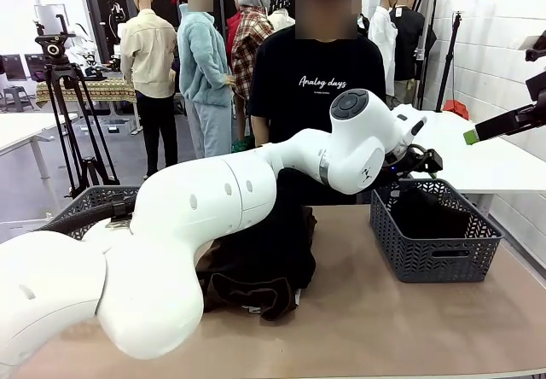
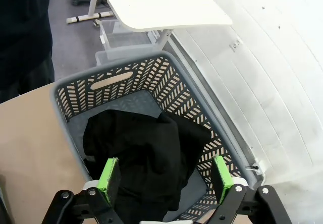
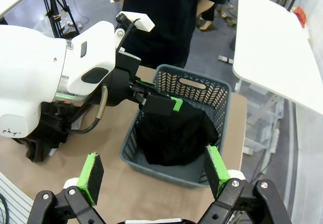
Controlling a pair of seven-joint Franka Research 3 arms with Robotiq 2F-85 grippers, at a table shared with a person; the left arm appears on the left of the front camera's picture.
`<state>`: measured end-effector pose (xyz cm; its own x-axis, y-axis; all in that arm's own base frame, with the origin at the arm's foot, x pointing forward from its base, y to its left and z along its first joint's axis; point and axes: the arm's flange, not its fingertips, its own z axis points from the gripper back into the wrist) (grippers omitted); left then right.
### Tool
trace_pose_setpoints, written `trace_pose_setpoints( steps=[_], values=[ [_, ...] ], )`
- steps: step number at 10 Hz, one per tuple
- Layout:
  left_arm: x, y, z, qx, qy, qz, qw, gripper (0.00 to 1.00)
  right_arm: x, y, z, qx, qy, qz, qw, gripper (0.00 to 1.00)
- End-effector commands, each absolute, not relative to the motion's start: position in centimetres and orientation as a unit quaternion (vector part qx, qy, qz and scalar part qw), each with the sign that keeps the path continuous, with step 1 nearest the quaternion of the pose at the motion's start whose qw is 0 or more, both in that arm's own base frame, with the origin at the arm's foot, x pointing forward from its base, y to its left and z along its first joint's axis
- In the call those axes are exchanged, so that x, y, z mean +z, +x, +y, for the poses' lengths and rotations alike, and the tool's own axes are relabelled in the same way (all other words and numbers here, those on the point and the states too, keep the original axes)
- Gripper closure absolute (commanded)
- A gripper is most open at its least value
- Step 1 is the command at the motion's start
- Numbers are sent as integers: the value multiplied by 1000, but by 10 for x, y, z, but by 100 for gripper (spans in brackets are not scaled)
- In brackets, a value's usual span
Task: Sort the tops and bottoms.
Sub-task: Lift clothes from the center of the table with your right hand.
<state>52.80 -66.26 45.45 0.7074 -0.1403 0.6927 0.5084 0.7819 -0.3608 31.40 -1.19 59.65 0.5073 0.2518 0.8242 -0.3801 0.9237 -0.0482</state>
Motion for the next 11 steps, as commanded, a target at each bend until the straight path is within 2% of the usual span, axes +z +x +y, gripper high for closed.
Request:
trace_pose_setpoints(
  steps=[1, 2, 4, 6, 7, 8, 11],
  values=[
    [458, 528, -662, -183, -276, -338, 881, 7, 596, 315, -11, 184, 67, -461, 866, 0],
    [454, 528, -663, -184, -274, -335, 882, 7, 596, 315, -11, 184, 67, -461, 866, 0],
    [470, 500, -627, -239, -214, -304, 897, 7, 596, 315, -11, 184, 67, -461, 866, 0],
    [504, 465, -583, -265, -125, -290, 911, 7, 596, 315, -11, 184, 67, -461, 866, 0],
    [523, 452, -563, -267, -98, -263, 922, 7, 596, 315, -11, 184, 67, -461, 866, 0],
    [544, 437, -545, -293, -108, -233, 921, 7, 596, 315, -11, 184, 67, -461, 866, 0],
    [575, 399, -518, -311, -158, -285, 893, 7, 596, 315, -11, 184, 67, -461, 866, 0]
  ],
)
